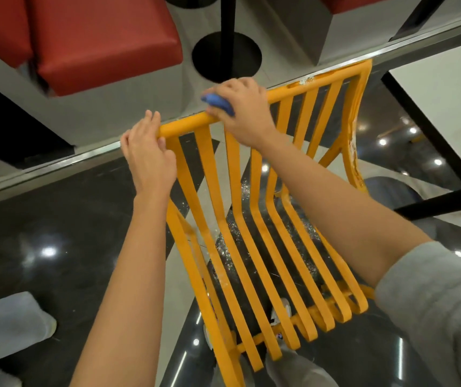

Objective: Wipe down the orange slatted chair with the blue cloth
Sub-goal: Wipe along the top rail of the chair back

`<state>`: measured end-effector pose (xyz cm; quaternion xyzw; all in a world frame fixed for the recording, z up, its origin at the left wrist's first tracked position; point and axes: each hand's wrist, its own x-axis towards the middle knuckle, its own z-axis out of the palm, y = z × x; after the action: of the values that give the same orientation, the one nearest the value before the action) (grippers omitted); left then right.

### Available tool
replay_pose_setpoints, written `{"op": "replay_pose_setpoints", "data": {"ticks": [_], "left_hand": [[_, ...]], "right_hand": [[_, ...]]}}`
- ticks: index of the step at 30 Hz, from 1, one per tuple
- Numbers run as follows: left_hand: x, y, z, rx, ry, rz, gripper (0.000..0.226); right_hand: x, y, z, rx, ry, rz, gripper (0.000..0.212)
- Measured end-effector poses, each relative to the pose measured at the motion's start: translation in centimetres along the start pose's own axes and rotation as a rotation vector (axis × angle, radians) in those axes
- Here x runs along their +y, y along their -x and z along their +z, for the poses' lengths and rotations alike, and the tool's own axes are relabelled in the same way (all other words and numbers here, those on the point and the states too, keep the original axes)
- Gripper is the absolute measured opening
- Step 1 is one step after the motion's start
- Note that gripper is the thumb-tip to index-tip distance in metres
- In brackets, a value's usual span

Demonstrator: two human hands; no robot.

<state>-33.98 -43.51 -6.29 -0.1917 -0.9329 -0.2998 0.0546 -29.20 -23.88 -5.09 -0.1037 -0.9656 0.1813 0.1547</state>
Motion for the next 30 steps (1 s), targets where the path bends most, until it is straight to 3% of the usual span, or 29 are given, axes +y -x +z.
{"op": "replay_pose_setpoints", "data": {"ticks": [6,11,13,17,21,25,28,30], "left_hand": [[0.2,-0.7,0.0,-0.014,-0.031,-0.008,0.039],[5.3,-0.3,1.6,0.080,-0.099,-0.110,0.036],[7.3,-0.4,3.1,0.046,-0.106,-0.040,0.037],[10.1,-1.0,6.0,-0.035,-0.020,0.099,0.038],[10.3,-0.9,7.8,0.035,0.082,0.073,0.032],[10.3,-1.0,8.0,0.071,0.078,0.064,0.030],[10.2,-0.9,8.1,0.074,0.088,0.069,0.029],[10.2,-0.8,8.2,0.083,0.113,0.067,0.028]], "right_hand": [[4.2,3.1,-2.0,-0.036,0.060,-0.238,0.044],[5.4,3.9,-4.3,-0.023,-0.160,-0.247,0.046],[6.4,4.2,-5.6,0.002,-0.241,-0.198,0.048],[11.4,3.7,-9.0,0.224,-0.206,0.030,0.049],[12.8,1.7,-7.9,0.026,0.034,0.064,0.032],[10.8,1.2,-4.7,-0.030,-0.065,-0.015,0.034],[12.7,2.8,-5.4,-0.048,-0.194,-0.146,0.037],[14.5,3.1,-6.6,-0.026,-0.183,-0.130,0.035]]}}
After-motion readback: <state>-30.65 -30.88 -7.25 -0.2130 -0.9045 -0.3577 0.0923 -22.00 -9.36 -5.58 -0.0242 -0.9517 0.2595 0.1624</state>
